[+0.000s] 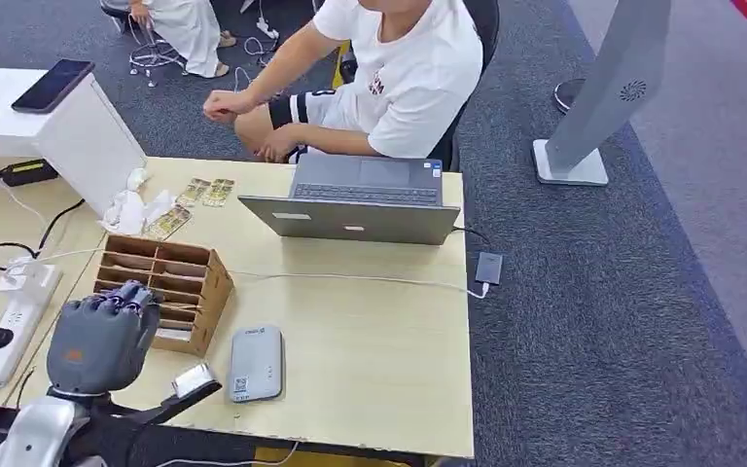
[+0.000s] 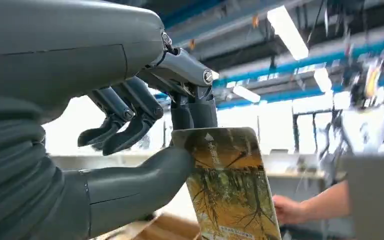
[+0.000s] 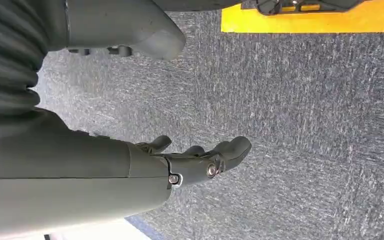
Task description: Pass the card to the sensor for recognition and then transmit it.
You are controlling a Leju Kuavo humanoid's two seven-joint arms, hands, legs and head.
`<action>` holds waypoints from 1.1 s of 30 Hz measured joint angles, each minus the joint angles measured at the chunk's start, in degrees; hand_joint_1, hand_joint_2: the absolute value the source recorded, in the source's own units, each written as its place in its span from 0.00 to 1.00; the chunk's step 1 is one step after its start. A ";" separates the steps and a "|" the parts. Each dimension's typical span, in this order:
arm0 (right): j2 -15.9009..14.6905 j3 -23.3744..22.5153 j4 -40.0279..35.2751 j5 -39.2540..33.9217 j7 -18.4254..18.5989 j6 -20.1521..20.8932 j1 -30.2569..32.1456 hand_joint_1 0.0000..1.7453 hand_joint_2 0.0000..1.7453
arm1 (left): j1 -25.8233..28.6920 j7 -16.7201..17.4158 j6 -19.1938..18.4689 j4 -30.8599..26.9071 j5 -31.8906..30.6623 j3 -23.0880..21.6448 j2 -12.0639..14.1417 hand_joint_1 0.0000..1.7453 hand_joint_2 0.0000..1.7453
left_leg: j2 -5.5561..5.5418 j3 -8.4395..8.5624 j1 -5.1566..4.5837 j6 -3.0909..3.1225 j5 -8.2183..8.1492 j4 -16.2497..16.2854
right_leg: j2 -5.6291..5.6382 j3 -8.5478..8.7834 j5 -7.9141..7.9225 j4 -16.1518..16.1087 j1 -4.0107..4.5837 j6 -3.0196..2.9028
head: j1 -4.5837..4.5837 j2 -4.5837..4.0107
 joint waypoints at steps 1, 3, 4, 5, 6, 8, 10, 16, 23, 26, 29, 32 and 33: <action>0.04 -0.11 -0.04 0.31 -0.13 0.07 0.00 0.00 1.00 | -1.00 -0.17 0.48 -0.30 0.54 -0.28 -0.19 1.00 1.00 | -0.02 0.02 0.00 0.00 0.00 0.00 | -0.01 0.00 0.00 0.00 0.00 0.00 | 0.00 -0.02; 0.07 -0.17 -0.13 1.46 -0.42 0.37 -0.06 0.00 1.00 | -4.93 -0.17 0.65 -0.24 1.29 -0.98 -0.81 1.00 1.00 | -0.11 0.03 0.00 0.02 0.02 0.02 | -0.12 -0.06 0.01 -0.01 0.00 0.01 | -0.09 0.00; 0.07 -0.20 -0.13 2.16 -0.55 0.52 -0.14 0.00 1.00 | -7.75 -0.17 0.48 0.22 1.48 -1.57 -1.39 1.00 1.00 | -0.23 0.01 0.00 0.01 0.07 0.02 | -0.23 -0.01 0.02 -0.01 0.01 0.02 | -0.04 0.00; 0.07 -0.24 -0.13 2.57 -0.65 0.57 -0.30 0.00 1.00 | -10.60 -0.17 0.39 1.07 1.68 -2.01 -1.90 1.00 1.00 | -0.31 0.01 0.00 0.03 0.10 0.02 | -0.31 0.07 0.03 -0.01 0.00 0.02 | -0.04 -0.02; 0.07 -0.28 -0.11 2.95 -0.74 0.68 -0.45 0.00 1.00 | -13.12 -0.13 0.13 2.08 1.79 -2.38 -2.32 1.00 1.00 | -0.31 0.03 0.00 0.02 0.16 0.02 | -0.31 0.14 0.06 0.00 0.01 0.00 | -0.04 0.00; 0.07 -0.31 -0.11 3.48 -1.01 0.87 -0.78 0.00 1.00 | -17.41 0.22 -0.11 3.94 1.79 -3.10 -3.21 1.00 1.00 | -0.22 0.06 0.00 -0.02 0.20 0.02 | -0.19 0.09 0.21 0.00 0.01 -0.11 | -0.07 -0.02; 0.07 -0.35 -0.04 4.07 -1.14 1.03 -0.97 0.00 1.00 | -21.51 0.42 -0.42 6.13 1.88 -3.82 -4.15 1.00 1.00 | -0.22 0.03 0.00 0.01 0.26 0.02 | -0.18 0.08 0.25 0.00 0.01 -0.05 | -0.02 0.00; 0.04 -0.37 0.35 4.33 -1.22 1.05 -1.37 0.00 1.00 | -26.15 0.59 -0.72 10.04 1.94 -4.98 -5.37 1.00 1.00 | -0.06 -0.01 0.01 0.00 0.25 0.04 | -0.02 -0.09 0.24 -0.01 0.01 -0.05 | -0.02 -0.02; -0.63 -0.30 1.40 7.02 -2.01 2.30 -2.61 0.00 1.00 | -43.23 3.92 -0.96 24.52 -0.86 -6.14 -7.04 1.00 1.00 | -0.06 -0.06 0.04 -0.06 0.37 0.05 | -0.02 -0.11 0.44 0.02 0.04 -0.13 | 0.02 0.00; -0.88 -0.24 1.75 7.04 -2.21 2.67 -2.90 0.00 1.00 | -49.22 5.51 -0.75 31.97 -2.82 -6.40 -7.80 1.00 1.00 | 0.02 -0.05 0.04 -0.07 0.39 0.05 | 0.04 -0.11 0.47 0.02 0.04 -0.12 | 0.00 -0.02; -1.05 -0.24 2.01 7.04 -2.16 2.95 -3.06 0.00 1.00 | -52.71 6.21 -0.75 37.51 -2.87 -6.69 -8.42 1.00 1.00 | 0.01 -0.04 0.04 -0.07 0.38 0.05 | 0.03 -0.10 0.47 0.02 0.04 -0.12 | -0.02 -0.02; -1.18 -0.24 2.30 7.04 -2.01 3.02 -3.09 0.00 1.00 | -53.99 6.41 -0.72 41.10 -2.84 -6.75 -8.87 1.00 1.00 | 0.01 -0.05 0.04 -0.07 0.38 0.05 | 0.04 -0.10 0.47 0.02 0.04 -0.12 | -0.02 0.00; -1.22 -0.24 2.32 7.04 -1.84 3.04 -3.08 0.00 1.00 | -54.10 6.47 -0.72 41.82 -2.84 -6.75 -8.92 1.00 1.00 | 0.01 -0.05 0.04 -0.07 0.38 0.05 | 0.04 -0.11 0.47 0.02 0.04 -0.12 | 0.00 -0.02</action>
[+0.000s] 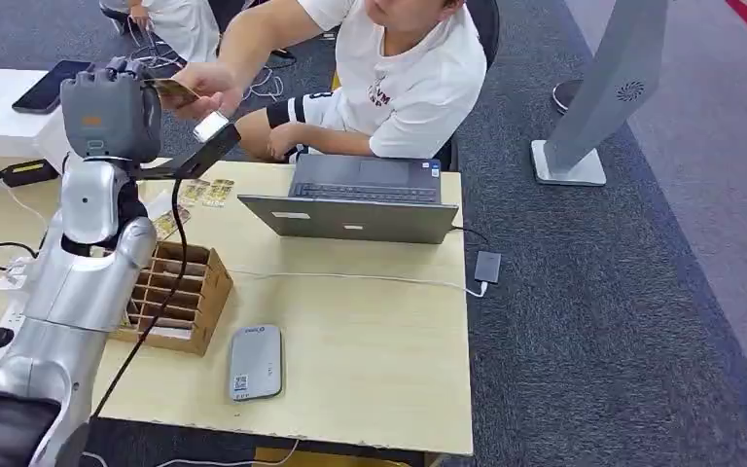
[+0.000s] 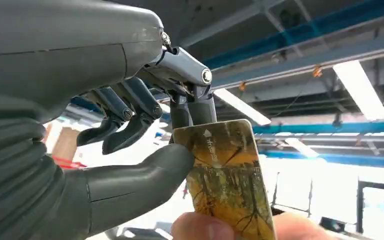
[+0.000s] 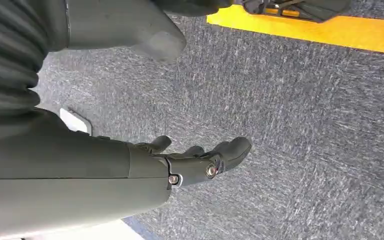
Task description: Pass the card to the sensor for recognition and then transmit it.
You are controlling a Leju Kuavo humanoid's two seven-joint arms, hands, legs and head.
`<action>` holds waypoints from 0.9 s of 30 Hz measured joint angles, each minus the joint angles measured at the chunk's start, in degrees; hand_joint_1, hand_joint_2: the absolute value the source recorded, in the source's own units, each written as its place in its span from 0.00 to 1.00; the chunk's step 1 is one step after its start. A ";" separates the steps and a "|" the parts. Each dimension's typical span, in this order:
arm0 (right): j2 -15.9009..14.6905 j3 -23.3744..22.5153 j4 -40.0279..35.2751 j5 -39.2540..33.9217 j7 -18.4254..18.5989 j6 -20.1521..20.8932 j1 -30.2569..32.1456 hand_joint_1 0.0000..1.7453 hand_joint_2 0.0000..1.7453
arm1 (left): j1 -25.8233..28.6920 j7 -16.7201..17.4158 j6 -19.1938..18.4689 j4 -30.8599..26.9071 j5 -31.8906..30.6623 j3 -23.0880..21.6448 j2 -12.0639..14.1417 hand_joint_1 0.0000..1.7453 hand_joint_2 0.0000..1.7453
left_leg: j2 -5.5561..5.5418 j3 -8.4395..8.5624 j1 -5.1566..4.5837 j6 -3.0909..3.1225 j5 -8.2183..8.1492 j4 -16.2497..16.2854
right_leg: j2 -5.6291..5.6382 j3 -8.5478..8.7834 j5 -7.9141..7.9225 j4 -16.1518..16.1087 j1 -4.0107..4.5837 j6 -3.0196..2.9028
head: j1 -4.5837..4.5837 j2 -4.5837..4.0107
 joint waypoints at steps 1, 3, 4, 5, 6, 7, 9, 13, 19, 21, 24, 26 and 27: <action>-0.02 0.00 0.00 0.00 0.04 0.02 0.01 0.00 1.00 | -0.08 0.04 0.00 0.78 -0.02 0.00 -0.09 1.00 1.00 | 0.00 0.00 0.00 0.00 0.00 0.00 | 0.00 -0.01 0.00 0.00 0.00 0.00 | 0.00 0.00; -0.07 0.00 0.07 0.00 0.04 0.04 0.00 0.00 1.00 | -0.16 0.07 -0.02 1.77 -0.04 0.00 -0.15 0.00 1.00 | 0.00 -0.01 0.00 0.00 0.00 0.00 | 0.00 -0.01 0.00 0.00 0.00 0.00 | 0.00 0.02; -0.11 0.00 0.13 0.00 0.04 0.04 0.00 0.00 1.00 | -0.16 0.07 -0.07 2.25 -0.15 0.00 -0.22 0.00 1.00 | 0.00 -0.01 0.00 0.00 0.00 0.00 | 0.00 -0.01 0.00 0.00 0.00 0.00 | 0.00 0.00; -0.11 0.00 0.22 0.00 0.06 0.07 0.00 0.00 1.00 | -0.15 0.07 -0.13 2.62 -0.35 -0.04 -0.26 0.00 1.00 | 0.00 -0.01 0.00 0.00 0.00 0.00 | 0.00 -0.01 0.00 0.00 0.00 0.00 | 0.00 0.00; -0.11 0.00 0.26 0.00 0.13 0.07 0.01 0.00 1.00 | -0.16 0.04 -0.18 2.95 -0.53 -0.15 -0.26 0.00 1.00 | 0.00 -0.02 0.00 0.00 0.00 0.00 | 0.00 -0.01 0.00 0.00 0.00 0.00 | 0.00 0.02; -0.15 0.00 0.28 0.00 0.13 0.07 0.03 0.00 1.00 | -0.12 -0.07 -0.02 3.15 -0.55 -0.28 -0.26 0.00 1.00 | 0.00 -0.02 0.00 0.00 0.00 0.00 | 0.00 -0.01 0.00 0.00 0.00 0.00 | 0.00 0.00; -0.17 0.00 0.35 -0.02 0.15 0.07 0.03 0.00 1.00 | 0.25 -0.70 0.90 3.36 -0.41 -0.31 -0.24 0.00 1.00 | 0.00 -0.03 0.00 0.00 -0.01 0.00 | 0.00 0.00 0.00 0.00 0.00 0.00 | 0.00 0.00; -0.20 0.00 0.48 -0.22 0.57 0.04 0.09 0.00 1.00 | 4.30 -5.69 9.04 0.95 2.74 -0.31 0.72 0.00 1.00 | 0.11 -0.04 -0.01 0.01 -0.03 -0.02 | 0.15 -0.01 -0.01 0.01 0.00 0.00 | -0.02 0.00; -0.44 -0.02 0.81 -0.37 0.63 0.07 0.64 0.00 1.00 | 13.89 -14.10 16.33 -8.42 10.34 0.46 3.83 0.00 1.00 | 0.07 -0.06 0.00 0.02 -0.07 -0.03 | 0.13 -0.03 -0.14 0.01 0.00 0.07 | -0.02 0.00; -0.48 -0.04 0.90 -0.42 0.66 0.07 0.69 0.00 1.00 | 16.21 -17.58 18.32 -10.96 13.52 1.18 4.44 0.00 1.00 | 0.08 -0.09 0.00 0.02 -0.07 -0.06 | 0.13 0.00 -0.13 0.03 0.00 0.07 | 0.02 0.00; -0.50 -0.07 0.96 -1.37 0.31 0.02 0.96 0.00 1.00 | 22.91 -31.43 22.75 -17.78 24.24 5.14 4.66 0.00 1.00 | 0.28 -0.06 -0.01 -0.02 -0.14 -0.09 | 0.31 0.06 -0.13 0.04 -0.01 0.06 | 0.02 0.00; -0.48 -0.37 1.05 -2.71 -0.22 -0.50 1.20 0.00 1.00 | 32.48 -45.89 21.37 -25.35 44.42 11.25 4.03 0.00 1.00 | 0.63 0.15 -0.04 -0.04 -0.42 -0.10 | 0.71 0.08 -0.23 0.04 -0.03 0.04 | 0.02 0.00; -0.46 -0.59 1.11 -3.28 -0.37 -1.05 1.48 0.00 1.00 | 37.53 -50.11 18.43 -28.76 56.16 14.57 3.43 0.00 1.00 | 0.87 0.29 -0.03 -0.08 -0.54 -0.10 | 0.88 0.08 -0.30 0.02 -0.03 -0.04 | 0.04 0.00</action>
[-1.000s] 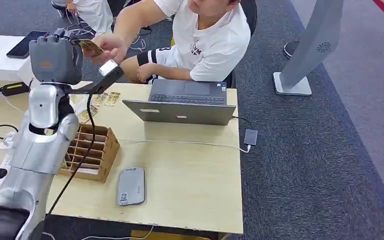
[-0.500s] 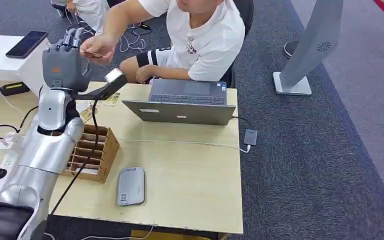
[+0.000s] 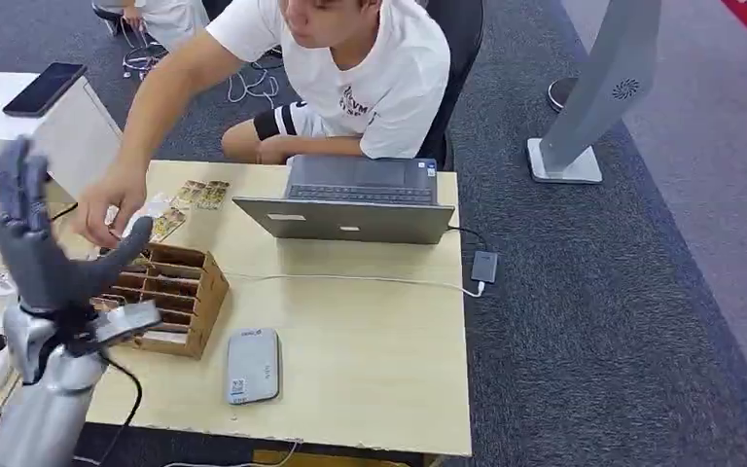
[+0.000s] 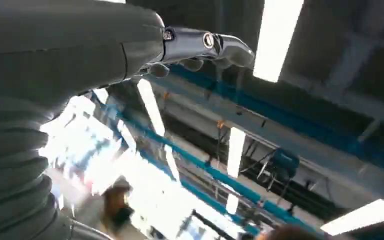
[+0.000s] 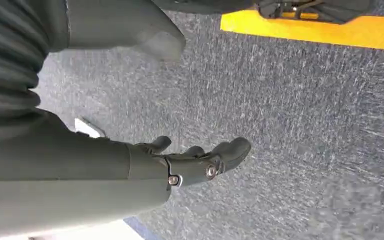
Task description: Pass the card to the sensor for recognition and then transmit it.
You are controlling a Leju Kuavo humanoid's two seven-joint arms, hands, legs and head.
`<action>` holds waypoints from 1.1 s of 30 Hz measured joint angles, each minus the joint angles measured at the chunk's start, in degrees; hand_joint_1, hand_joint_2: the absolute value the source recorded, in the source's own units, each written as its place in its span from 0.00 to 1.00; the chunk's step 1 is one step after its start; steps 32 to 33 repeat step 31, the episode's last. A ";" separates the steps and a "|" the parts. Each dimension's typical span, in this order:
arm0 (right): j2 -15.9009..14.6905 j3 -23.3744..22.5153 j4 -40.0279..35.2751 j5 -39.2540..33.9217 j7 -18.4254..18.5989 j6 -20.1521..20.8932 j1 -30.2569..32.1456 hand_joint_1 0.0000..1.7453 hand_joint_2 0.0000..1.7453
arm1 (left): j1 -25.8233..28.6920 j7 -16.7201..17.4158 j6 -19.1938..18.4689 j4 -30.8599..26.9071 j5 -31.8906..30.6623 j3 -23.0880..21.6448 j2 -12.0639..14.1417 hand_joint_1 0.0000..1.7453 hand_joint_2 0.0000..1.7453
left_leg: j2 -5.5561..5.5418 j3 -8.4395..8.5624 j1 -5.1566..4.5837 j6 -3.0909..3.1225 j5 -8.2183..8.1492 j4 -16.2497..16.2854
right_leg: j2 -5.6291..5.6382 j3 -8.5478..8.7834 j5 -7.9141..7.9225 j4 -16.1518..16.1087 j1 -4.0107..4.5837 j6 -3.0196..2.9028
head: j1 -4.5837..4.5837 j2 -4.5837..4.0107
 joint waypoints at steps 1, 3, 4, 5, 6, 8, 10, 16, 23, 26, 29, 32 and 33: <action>0.11 -0.39 0.07 -0.28 -0.04 -0.45 0.31 0.00 1.00 | 4.18 -2.18 -4.44 -3.77 12.36 4.46 -0.93 0.00 1.00 | 0.06 0.05 0.00 0.03 -0.05 0.01 | 0.05 -0.05 -0.07 -0.01 0.00 0.03 | -0.09 0.00; 0.22 -0.83 0.20 -0.52 -0.07 -0.87 0.79 0.00 1.00 | 9.90 -3.52 -8.67 -8.47 28.56 11.23 -2.23 0.00 1.00 | -0.14 -0.07 0.03 0.03 -0.05 0.02 | -0.14 -0.07 -0.20 -0.02 0.02 0.10 | -0.11 0.00; 0.22 -1.00 0.24 -0.74 -0.11 -0.87 0.86 0.00 1.00 | 12.28 -3.94 -9.08 -10.70 33.58 14.20 -2.60 0.00 1.00 | -0.30 -0.08 0.03 0.04 -0.06 0.02 | -0.29 -0.06 -0.26 -0.02 0.02 0.07 | -0.15 0.00; 0.22 -1.07 0.24 -0.85 -0.11 -0.89 0.85 0.00 1.00 | 13.86 -4.03 -9.40 -12.45 34.51 16.34 -2.88 0.00 1.00 | -0.47 -0.11 0.03 0.04 -0.05 0.02 | -0.44 -0.03 -0.29 -0.02 0.02 0.09 | -0.18 0.00; 0.22 -1.14 0.24 -0.85 -0.11 -0.92 0.82 0.00 1.00 | 15.28 -4.16 -9.60 -13.67 32.00 17.82 -3.17 0.00 1.00 | -0.59 -0.11 0.04 0.04 -0.05 0.02 | -0.61 0.07 -0.34 -0.02 0.03 0.08 | -0.15 0.02; 0.24 -1.18 0.24 -0.81 -0.11 -0.92 0.82 0.00 1.00 | 17.17 -4.40 -10.15 -15.57 23.60 20.14 -3.69 0.00 1.00 | -0.72 -0.10 0.03 0.04 -0.05 0.02 | -0.76 0.07 -0.36 -0.02 0.02 0.10 | -0.15 0.00; 0.24 -1.29 0.24 -0.78 -0.11 -0.92 0.79 0.00 1.00 | 17.78 -4.40 -10.61 -16.46 20.38 21.90 -4.10 0.00 1.00 | -0.82 -0.10 0.03 0.06 -0.04 0.02 | -0.87 0.21 -0.36 -0.02 0.02 0.10 | -0.11 0.00; 0.28 -1.46 0.24 -0.72 -0.11 -0.92 0.78 0.00 1.00 | 18.20 -4.40 -10.63 -16.92 19.92 22.93 -4.39 0.00 1.00 | -0.83 -0.07 0.03 0.06 -0.04 0.02 | -0.88 0.24 -0.33 -0.02 0.02 0.09 | -0.11 0.00; 0.63 -2.08 0.33 0.51 0.39 -3.41 0.92 0.00 1.00 | 11.46 6.45 -40.34 -1.30 46.10 55.75 -10.12 0.00 1.00 | -0.67 0.11 0.05 0.04 -0.04 -0.01 | -0.68 0.27 -0.39 0.01 0.05 0.00 | -0.22 0.00; 0.61 -2.08 0.35 1.64 0.26 -3.41 0.77 0.00 1.00 | 8.32 11.04 -38.70 13.01 45.57 65.78 -10.01 0.00 1.00 | -0.69 0.10 0.05 0.02 -0.05 -0.04 | -0.70 0.33 -0.45 0.04 0.04 -0.05 | -0.20 0.00; 0.57 -2.05 0.44 3.52 0.92 -2.75 0.46 0.00 1.00 | 6.15 14.86 -36.81 30.66 48.25 73.56 -10.73 0.00 1.00 | -0.72 0.13 -0.03 0.02 -0.08 -0.04 | -0.70 0.35 -0.45 0.00 -0.02 -0.04 | -0.26 0.02; 0.46 -2.01 0.61 4.35 1.82 -2.38 0.25 0.00 1.00 | 5.70 15.19 -33.75 41.11 47.39 76.63 -12.55 0.00 1.00 | -0.75 0.12 -0.13 0.09 -0.10 -0.03 | -0.76 0.34 -0.50 -0.05 -0.12 0.05 | -0.26 0.02; 0.46 -2.01 0.61 4.35 1.82 -2.38 0.25 0.00 1.00 | 5.70 15.19 -33.75 41.11 47.39 76.63 -12.55 0.00 1.00 | -0.75 0.12 -0.13 0.09 -0.10 -0.03 | -0.76 0.34 -0.50 -0.05 -0.12 0.05 | -0.26 0.02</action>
